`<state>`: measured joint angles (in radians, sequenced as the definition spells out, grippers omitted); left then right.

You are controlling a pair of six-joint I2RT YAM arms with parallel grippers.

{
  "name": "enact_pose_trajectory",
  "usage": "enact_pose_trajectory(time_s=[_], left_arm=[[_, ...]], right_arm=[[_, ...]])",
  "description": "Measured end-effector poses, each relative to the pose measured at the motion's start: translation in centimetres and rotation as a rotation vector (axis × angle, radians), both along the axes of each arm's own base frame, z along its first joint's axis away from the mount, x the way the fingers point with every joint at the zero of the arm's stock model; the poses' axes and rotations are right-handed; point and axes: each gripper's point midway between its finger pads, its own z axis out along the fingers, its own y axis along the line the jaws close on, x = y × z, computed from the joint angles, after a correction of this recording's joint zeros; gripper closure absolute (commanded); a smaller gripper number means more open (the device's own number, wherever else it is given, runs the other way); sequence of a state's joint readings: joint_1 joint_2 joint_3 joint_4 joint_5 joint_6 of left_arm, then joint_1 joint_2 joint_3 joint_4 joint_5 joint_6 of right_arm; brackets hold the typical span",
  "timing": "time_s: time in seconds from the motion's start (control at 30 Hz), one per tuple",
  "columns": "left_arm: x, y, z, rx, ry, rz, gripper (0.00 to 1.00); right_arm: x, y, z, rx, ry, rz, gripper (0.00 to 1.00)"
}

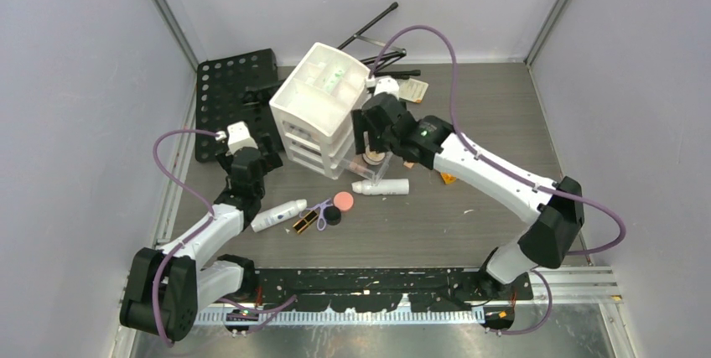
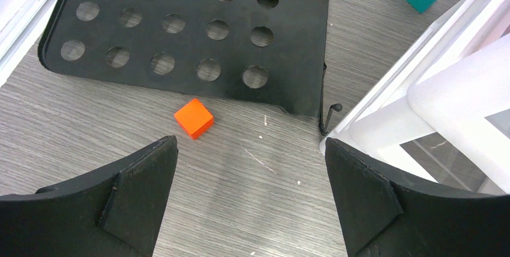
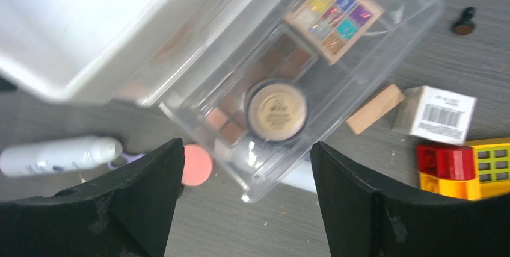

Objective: Organize the makeup
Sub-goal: Place the makeup in the drawer, then pick up the makeup from the center of the board.

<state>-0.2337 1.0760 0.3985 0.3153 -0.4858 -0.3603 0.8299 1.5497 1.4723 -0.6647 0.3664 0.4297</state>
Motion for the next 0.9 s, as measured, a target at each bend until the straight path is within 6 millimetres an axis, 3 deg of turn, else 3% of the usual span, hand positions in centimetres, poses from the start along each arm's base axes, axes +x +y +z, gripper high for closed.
enact_pose_trajectory(time_s=[0.2, 0.3, 0.4, 0.6, 0.8, 0.9], left_arm=[[0.0, 0.0, 0.0, 0.000, 0.000, 0.000, 0.05], [0.0, 0.0, 0.0, 0.000, 0.000, 0.000, 0.05], [0.0, 0.0, 0.0, 0.000, 0.000, 0.000, 0.05], [0.0, 0.0, 0.0, 0.000, 0.000, 0.000, 0.05], [0.0, 0.0, 0.0, 0.000, 0.000, 0.000, 0.05], [0.0, 0.0, 0.0, 0.000, 0.000, 0.000, 0.05]], right_arm=[[-5.4, 3.4, -3.2, -0.049, 0.012, 0.119, 0.18], [-8.3, 4.2, -5.7, -0.081, 0.060, 0.179, 0.18], [-10.2, 4.9, -6.7, -0.081, 0.094, 0.219, 0.20], [-12.2, 7.5, -7.9, -0.047, 0.121, 0.255, 0.29], [-13.0, 9.7, -13.5, -0.109, 0.179, 0.245, 0.31], [-12.8, 10.3, -15.3, -0.120, 0.182, 0.222, 0.30]])
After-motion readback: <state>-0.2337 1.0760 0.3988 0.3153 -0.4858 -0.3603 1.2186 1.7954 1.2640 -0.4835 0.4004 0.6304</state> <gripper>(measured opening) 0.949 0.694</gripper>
